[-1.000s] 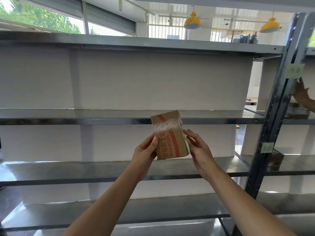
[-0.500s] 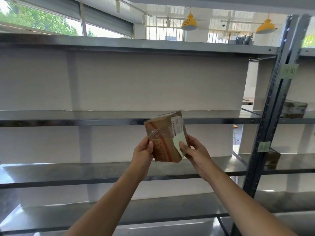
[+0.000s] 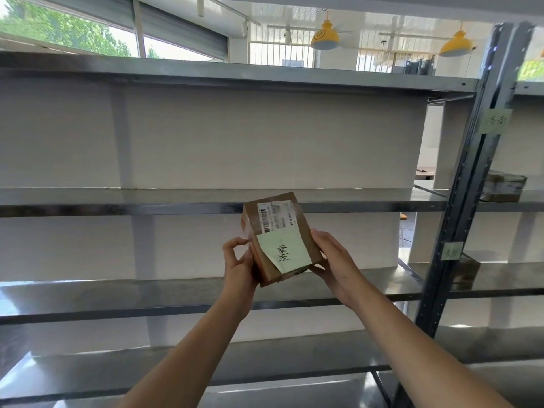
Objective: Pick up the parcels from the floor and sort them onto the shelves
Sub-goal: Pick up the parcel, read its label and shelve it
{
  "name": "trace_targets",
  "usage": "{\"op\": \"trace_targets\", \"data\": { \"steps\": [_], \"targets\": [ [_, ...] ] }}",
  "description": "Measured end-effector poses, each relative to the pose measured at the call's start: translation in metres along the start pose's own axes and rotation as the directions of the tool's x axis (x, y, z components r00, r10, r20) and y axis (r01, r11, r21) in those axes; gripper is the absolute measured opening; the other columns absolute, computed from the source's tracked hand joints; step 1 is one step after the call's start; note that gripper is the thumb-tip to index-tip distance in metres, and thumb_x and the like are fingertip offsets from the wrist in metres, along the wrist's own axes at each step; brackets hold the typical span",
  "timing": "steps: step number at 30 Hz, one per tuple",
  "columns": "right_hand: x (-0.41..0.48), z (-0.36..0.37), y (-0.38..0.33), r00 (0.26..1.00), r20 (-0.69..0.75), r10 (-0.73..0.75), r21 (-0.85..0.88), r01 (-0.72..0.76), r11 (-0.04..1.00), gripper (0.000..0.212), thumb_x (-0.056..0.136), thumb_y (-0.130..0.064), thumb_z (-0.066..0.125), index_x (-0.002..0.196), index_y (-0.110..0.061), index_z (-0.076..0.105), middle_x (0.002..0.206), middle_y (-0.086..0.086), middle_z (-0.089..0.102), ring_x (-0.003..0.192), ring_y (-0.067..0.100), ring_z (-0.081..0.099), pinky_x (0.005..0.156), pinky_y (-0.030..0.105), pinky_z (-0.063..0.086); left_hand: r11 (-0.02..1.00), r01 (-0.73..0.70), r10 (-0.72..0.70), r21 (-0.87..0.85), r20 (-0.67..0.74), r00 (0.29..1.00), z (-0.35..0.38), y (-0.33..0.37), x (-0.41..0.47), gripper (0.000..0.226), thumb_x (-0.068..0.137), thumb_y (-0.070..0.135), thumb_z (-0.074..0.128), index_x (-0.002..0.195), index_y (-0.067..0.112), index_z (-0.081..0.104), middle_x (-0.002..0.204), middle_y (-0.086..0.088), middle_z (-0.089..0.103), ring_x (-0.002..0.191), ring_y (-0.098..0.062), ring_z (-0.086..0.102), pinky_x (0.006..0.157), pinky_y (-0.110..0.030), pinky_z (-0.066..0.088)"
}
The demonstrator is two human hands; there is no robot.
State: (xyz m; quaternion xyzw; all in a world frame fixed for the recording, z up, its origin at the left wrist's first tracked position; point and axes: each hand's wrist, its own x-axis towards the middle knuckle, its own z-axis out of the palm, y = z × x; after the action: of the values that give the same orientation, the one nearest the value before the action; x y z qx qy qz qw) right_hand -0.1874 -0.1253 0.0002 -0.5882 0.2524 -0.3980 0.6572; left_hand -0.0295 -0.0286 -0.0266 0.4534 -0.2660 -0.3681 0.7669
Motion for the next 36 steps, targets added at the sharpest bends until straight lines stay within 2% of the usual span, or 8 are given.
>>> {"op": "trace_targets", "data": {
  "steps": [7,15,18,22,27,31,33,36],
  "targets": [
    [0.000,-0.001,-0.001,0.973,0.199,0.119,0.140,-0.148,0.979,0.055,0.087,-0.032,0.071,0.136,-0.026,0.047,0.126,0.011,0.067,0.117,0.033,0.063,0.096,0.051,0.054,1.000,-0.010,0.009,0.027,0.011,1.000,-0.009,0.004,0.001,0.025,0.108,0.022,0.040,0.120,0.032,0.060,0.121,-0.010,0.069,0.111,-0.030,0.066,0.082,-0.046,0.060],
    [0.010,0.006,0.004,0.978,0.183,0.095,0.203,-0.132,0.970,0.090,0.077,-0.026,0.075,0.149,-0.043,0.023,0.131,0.017,0.060,0.117,0.036,0.060,0.095,0.061,0.051,0.997,0.056,-0.048,-0.048,0.160,0.986,-0.011,0.011,0.006,0.054,0.097,0.060,0.031,0.126,0.027,0.063,0.124,-0.004,0.072,0.121,-0.023,0.063,0.098,-0.040,0.051],
    [0.013,0.011,0.001,0.985,0.162,0.062,0.254,-0.103,0.962,0.097,0.075,-0.023,0.075,0.149,-0.047,0.018,0.130,0.018,0.060,0.117,0.036,0.059,0.093,0.061,0.052,0.994,0.052,-0.031,-0.100,0.204,0.979,-0.019,0.005,0.011,0.078,0.080,0.061,0.065,0.141,0.016,0.046,0.142,-0.014,0.058,0.131,-0.027,0.056,0.098,-0.035,0.054],
    [0.014,0.017,0.003,0.984,0.166,0.060,0.259,-0.102,0.961,0.109,0.064,-0.026,0.083,0.147,-0.052,0.017,0.128,0.019,0.061,0.116,0.037,0.061,0.091,0.062,0.053,0.999,0.032,-0.021,-0.025,0.341,0.940,-0.028,0.001,0.014,0.115,0.049,0.033,0.100,0.144,0.023,0.035,0.138,-0.011,0.059,0.133,-0.027,0.053,0.107,-0.041,0.047],
    [0.013,0.024,0.003,0.976,0.208,0.060,0.216,-0.106,0.971,0.085,0.074,-0.023,0.079,0.140,-0.048,0.032,0.130,0.021,0.059,0.117,0.041,0.060,0.085,0.062,0.055,0.996,0.009,0.020,-0.092,0.313,0.950,-0.034,-0.001,0.015,0.099,0.060,0.026,0.095,0.143,0.028,0.039,0.129,-0.007,0.068,0.131,-0.027,0.055,0.108,-0.042,0.046],
    [0.012,0.028,0.004,0.980,0.182,0.076,0.222,-0.116,0.968,0.080,0.077,-0.025,0.080,0.138,-0.042,0.030,0.136,0.017,0.053,0.123,0.038,0.057,0.090,0.066,0.051,0.984,0.003,0.033,-0.177,0.202,0.979,-0.037,0.000,0.014,0.064,0.088,0.010,0.063,0.141,0.028,0.032,0.120,-0.011,0.073,0.126,-0.032,0.059,0.102,-0.042,0.050],
    [0.013,0.028,0.006,0.988,0.125,0.091,0.141,-0.109,0.984,0.075,0.079,-0.045,0.075,0.137,-0.038,0.029,0.144,0.005,0.042,0.139,0.029,0.040,0.107,0.067,0.035,0.987,0.011,0.013,-0.161,0.146,0.989,-0.041,0.005,0.016,0.053,0.095,0.008,0.057,0.136,0.026,0.029,0.121,-0.015,0.070,0.125,-0.033,0.059,0.104,-0.044,0.049],
    [0.014,0.029,0.008,0.996,0.024,0.087,0.051,-0.088,0.995,0.046,0.088,-0.068,0.043,0.124,-0.040,0.036,0.143,-0.010,0.029,0.148,0.016,0.014,0.122,0.056,0.006,0.992,0.005,0.006,-0.122,0.094,0.996,-0.047,0.011,0.018,0.043,0.093,0.012,0.060,0.121,0.027,0.031,0.132,-0.020,0.058,0.124,-0.035,0.057,0.106,-0.044,0.047]
  ]
}}
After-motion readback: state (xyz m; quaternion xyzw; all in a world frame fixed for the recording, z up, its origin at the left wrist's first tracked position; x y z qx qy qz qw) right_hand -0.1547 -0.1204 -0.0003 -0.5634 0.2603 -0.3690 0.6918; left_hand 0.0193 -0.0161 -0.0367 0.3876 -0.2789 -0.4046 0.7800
